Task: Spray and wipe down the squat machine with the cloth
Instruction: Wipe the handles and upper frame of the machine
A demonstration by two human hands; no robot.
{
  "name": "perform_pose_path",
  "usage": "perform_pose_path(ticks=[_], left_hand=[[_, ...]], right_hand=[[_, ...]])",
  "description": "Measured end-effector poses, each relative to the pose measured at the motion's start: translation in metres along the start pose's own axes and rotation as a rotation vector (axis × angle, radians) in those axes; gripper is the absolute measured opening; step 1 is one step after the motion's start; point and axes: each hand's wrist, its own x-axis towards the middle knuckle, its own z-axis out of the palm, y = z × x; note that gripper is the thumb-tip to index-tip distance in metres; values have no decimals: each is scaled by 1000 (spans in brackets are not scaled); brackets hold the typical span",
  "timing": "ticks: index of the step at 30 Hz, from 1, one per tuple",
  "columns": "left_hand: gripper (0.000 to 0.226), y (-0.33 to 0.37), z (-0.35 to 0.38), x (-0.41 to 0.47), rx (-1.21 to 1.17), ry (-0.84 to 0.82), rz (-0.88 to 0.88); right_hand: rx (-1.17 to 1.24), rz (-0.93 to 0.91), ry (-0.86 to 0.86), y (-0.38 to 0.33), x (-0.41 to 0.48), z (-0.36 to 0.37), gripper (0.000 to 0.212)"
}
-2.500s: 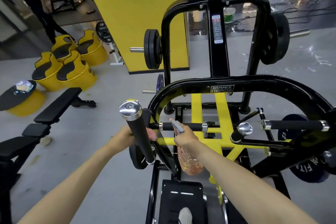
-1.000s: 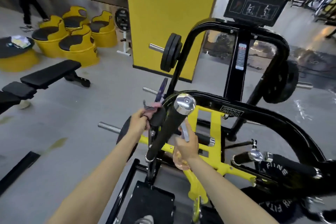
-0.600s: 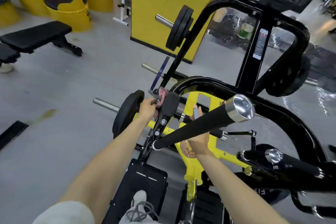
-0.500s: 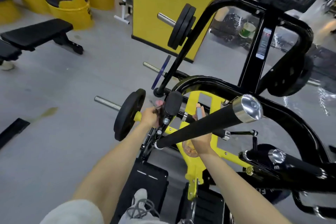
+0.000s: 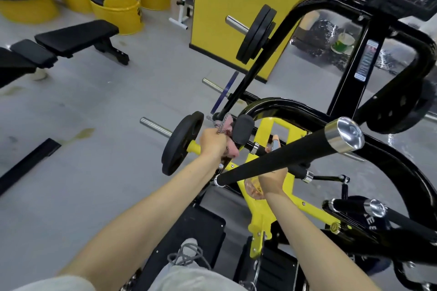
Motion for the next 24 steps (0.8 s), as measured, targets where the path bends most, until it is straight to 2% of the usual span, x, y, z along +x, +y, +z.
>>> perform_pose_path(ticks=[3, 6, 8, 10, 13, 15, 17, 18, 21, 23, 24], left_hand=[[25, 3, 8, -12, 5, 43, 124], [17, -22, 20, -15, 112, 159, 212], [10, -41, 27, -22, 153, 166, 203], [17, -48, 27, -25, 154, 156, 188], [18, -38, 16, -7, 14, 143, 16], [24, -29, 6, 6, -105, 142, -28], [26, -17, 3, 8, -152, 123, 86], [23, -10, 4, 4, -99, 94, 191], [16, -6, 12, -3, 335, 4, 628], [29, -20, 11, -2, 607, -36, 926], [37, -29, 8, 1, 669, -56, 1050]], right_hand=[[-1, 14, 7, 2, 1, 0, 25], [12, -74, -36, 0, 0, -4, 28], [42, -109, -57, 0, 0, -8, 30], [47, -105, -70, -1, 0, -11, 36], [27, -130, -91, -1, 3, -12, 27], [13, -133, -95, -2, 4, -12, 31], [24, -113, -86, -5, 3, -12, 33], [33, -122, -90, -4, 3, -12, 33], [40, -153, -105, -5, 0, -14, 34], [46, -177, -123, -7, 0, -16, 34], [41, -192, -128, -5, 2, -17, 33]])
